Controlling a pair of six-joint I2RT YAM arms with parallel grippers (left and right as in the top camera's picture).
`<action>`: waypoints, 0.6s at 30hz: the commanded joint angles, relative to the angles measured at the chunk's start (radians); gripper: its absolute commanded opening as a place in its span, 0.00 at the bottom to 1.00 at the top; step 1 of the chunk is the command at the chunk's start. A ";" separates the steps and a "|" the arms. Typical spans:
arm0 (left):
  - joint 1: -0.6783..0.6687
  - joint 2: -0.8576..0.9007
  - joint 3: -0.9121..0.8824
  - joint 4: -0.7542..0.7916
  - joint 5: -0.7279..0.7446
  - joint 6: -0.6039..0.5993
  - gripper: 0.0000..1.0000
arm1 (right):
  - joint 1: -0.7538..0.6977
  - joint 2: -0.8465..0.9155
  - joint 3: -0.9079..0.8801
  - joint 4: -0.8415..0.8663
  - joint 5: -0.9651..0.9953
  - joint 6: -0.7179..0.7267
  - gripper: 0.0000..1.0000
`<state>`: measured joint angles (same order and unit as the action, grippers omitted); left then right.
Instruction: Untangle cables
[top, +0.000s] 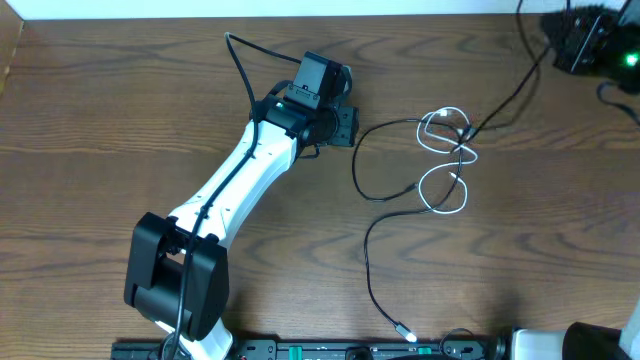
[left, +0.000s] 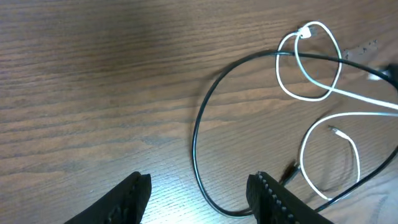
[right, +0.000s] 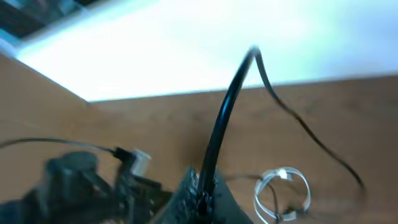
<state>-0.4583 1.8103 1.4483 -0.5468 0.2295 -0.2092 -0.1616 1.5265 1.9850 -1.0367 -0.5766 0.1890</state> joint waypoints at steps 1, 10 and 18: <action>0.004 -0.022 0.006 -0.003 -0.014 -0.002 0.55 | 0.031 0.005 0.162 0.000 -0.037 0.108 0.01; 0.004 -0.022 0.006 -0.003 -0.014 -0.002 0.59 | 0.038 0.005 0.385 0.020 0.034 0.181 0.01; 0.004 -0.022 0.006 -0.026 -0.014 0.000 0.59 | 0.038 0.076 0.384 -0.183 0.086 0.189 0.01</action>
<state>-0.4583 1.8103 1.4483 -0.5659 0.2295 -0.2100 -0.1329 1.5585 2.3627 -1.1744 -0.4973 0.3531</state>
